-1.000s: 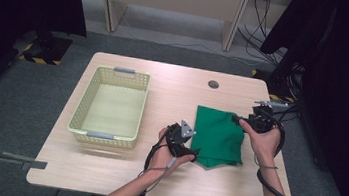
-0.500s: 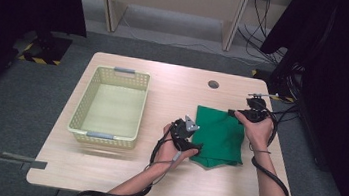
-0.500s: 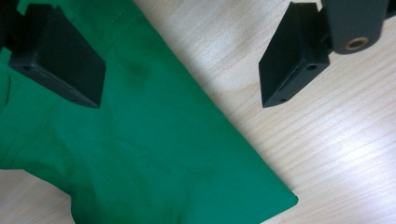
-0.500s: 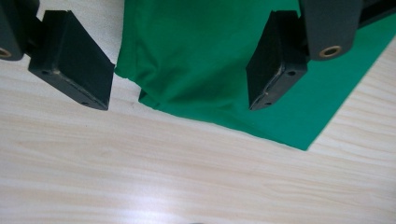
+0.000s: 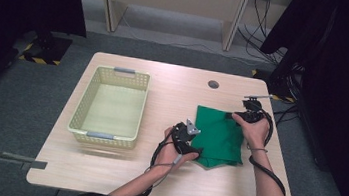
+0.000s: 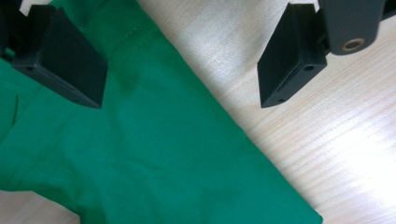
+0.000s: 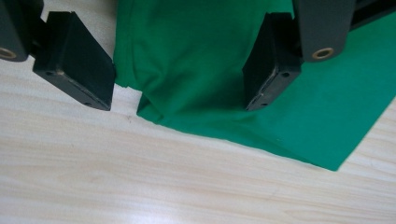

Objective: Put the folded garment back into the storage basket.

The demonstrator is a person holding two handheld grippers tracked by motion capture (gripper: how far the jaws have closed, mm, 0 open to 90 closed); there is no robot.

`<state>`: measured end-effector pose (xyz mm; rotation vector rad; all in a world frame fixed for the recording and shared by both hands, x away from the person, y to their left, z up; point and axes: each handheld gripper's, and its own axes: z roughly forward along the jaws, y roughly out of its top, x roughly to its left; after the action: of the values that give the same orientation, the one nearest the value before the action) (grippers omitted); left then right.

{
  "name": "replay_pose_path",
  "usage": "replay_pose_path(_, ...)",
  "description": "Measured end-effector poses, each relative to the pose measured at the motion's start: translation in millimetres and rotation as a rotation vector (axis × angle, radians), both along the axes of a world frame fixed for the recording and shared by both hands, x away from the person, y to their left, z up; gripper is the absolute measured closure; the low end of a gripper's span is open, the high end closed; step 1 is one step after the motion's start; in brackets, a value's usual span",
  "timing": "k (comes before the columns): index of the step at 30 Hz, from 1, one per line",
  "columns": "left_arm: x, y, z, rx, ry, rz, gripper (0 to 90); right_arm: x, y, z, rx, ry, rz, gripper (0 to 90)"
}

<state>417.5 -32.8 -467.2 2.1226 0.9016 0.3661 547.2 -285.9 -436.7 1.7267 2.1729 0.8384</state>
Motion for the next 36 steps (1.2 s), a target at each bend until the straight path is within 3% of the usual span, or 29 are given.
replay_pose_path(4,-1.8,-1.3,-0.4,0.004,0.005,-0.014,15.6,2.1,-2.3,-3.8,0.001,0.018,-0.005,27.7)
replay_pose_path(22,-8.8,-5.2,-0.4,0.034,0.007,-0.069,18.3,4.4,4.9,-11.7,-0.023,0.02,0.014,35.0)
replay_pose_path(32,-16.5,-4.3,-1.7,0.048,0.035,-0.098,22.1,1.5,7.9,-12.8,-0.032,-0.006,0.024,48.1)
replay_pose_path(36,-16.1,-5.2,-0.1,0.049,0.044,-0.117,28.3,0.5,9.2,-13.1,-0.025,-0.012,0.031,55.8)
